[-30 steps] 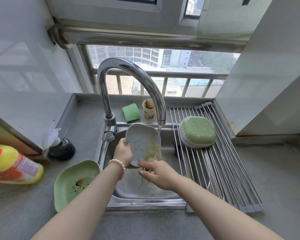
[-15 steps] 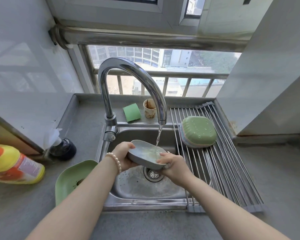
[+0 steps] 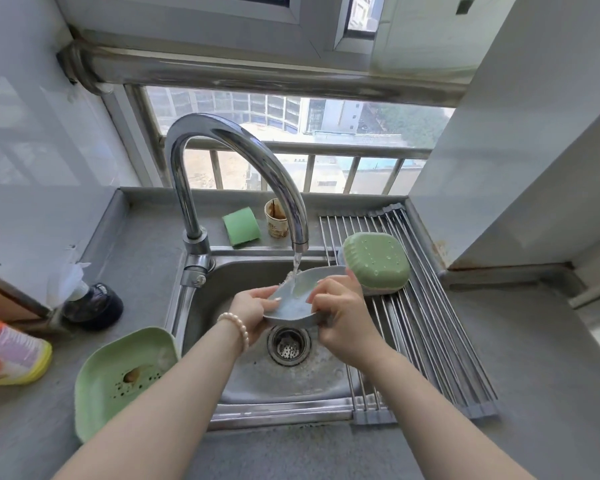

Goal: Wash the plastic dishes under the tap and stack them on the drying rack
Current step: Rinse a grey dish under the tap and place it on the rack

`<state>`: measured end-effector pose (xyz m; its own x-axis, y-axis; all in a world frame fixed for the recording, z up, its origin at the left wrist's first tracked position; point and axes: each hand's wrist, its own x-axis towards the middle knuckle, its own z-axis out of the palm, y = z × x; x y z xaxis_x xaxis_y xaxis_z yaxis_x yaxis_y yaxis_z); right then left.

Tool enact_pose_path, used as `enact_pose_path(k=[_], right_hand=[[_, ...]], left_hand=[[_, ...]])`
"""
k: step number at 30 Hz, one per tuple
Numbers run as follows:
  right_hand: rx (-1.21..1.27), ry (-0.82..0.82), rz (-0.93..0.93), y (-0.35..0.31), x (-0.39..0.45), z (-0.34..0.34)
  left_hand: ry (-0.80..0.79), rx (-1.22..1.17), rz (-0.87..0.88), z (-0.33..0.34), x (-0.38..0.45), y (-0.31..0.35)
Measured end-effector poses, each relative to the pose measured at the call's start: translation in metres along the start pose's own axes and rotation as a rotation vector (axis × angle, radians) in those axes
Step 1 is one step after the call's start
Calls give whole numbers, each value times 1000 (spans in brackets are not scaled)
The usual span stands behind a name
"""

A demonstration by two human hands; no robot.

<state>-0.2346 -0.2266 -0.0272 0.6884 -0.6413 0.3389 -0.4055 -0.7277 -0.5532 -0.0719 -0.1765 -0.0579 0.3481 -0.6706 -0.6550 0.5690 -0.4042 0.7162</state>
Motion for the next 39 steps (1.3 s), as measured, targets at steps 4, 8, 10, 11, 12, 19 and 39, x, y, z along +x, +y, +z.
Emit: enact_pose_path(k=[4,8,10,11,12,19,39], right_hand=[[-246,8,-230,6,2,-3],[-359,28,-335,6,-3,-1],[-394,20,-357,6,-7,0],[-402,16,-354,7,-8,0],[-400,7,-332,9,-10,0],[-726,-375,149,8,-12,9],[-225,-78,-281,32,-24,71]], left_hand=[[-4,196,25,11,7,-5],[106,233,16,18,18,-10],[196,219,32,15,24,-16],[230,216,65,13,28,-20],[248,222,98,12,29,-22],[78,111,281,25,-1,-11],[244,395,309,-23,-5,9]])
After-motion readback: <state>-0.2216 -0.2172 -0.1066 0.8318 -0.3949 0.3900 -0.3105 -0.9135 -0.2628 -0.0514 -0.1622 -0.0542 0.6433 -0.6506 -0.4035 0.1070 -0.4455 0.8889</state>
